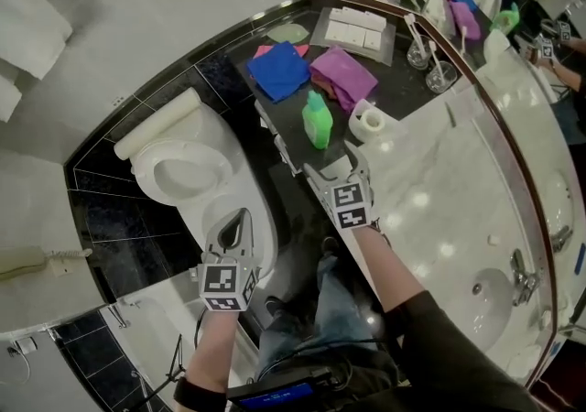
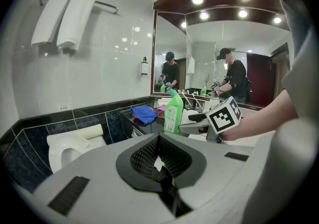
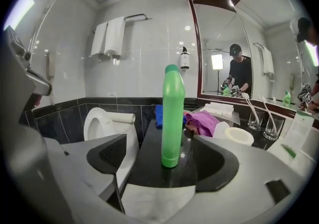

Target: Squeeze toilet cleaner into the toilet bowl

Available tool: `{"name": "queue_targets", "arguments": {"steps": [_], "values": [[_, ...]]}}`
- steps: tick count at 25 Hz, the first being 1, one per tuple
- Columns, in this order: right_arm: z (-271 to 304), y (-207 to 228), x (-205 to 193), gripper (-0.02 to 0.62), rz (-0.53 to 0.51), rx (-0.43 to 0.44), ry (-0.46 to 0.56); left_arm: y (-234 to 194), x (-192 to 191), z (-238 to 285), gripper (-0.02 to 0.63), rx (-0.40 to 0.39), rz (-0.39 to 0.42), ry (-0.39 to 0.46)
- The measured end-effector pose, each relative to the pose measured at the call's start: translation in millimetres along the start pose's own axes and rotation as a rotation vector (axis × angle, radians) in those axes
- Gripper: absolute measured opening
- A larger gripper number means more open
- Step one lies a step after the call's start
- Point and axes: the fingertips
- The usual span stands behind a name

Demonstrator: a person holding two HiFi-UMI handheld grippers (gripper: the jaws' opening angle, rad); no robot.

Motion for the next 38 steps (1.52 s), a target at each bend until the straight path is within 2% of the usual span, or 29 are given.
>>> {"name": "queue_targets", "arguments": {"steps": [5, 12, 23, 28, 29, 31, 38], "values": [[35, 13, -1, 0.449, 0.016, -0.014, 0.026, -3, 1, 38, 0.000, 0.000, -0.003, 0.000], [75, 14, 6, 0.446, 0.008, 0.009, 0.065, -4, 3, 74, 0.000, -0.001, -0.007, -0.010], [105, 8, 10, 0.439, -0.007, 0.050, 0.113, -8, 11, 116, 0.000, -0.013, -0.019, -0.015], [110, 5, 13, 0.361, -0.018, 0.058, 0.139, -9, 8, 124, 0.000, -0.017, -0.015, -0.025], [110, 5, 14, 0.327, -0.019, 0.052, 0.145, -10, 8, 124, 0.000, -0.017, -0.016, -0.028], [111, 7, 16, 0.215, -0.021, 0.032, 0.159, -11, 5, 126, 0.000, -0.016, -0.017, -0.027], [110, 8, 18, 0.201, -0.009, 0.008, 0.190, -16, -6, 123, 0.000, -0.005, -0.027, -0.052]]}}
Point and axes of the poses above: the fingertips, and each gripper's own axes: z forward along the fingers, y to its right, x out of its top, and after that the axes turned 8 degrees about -x, right-handed
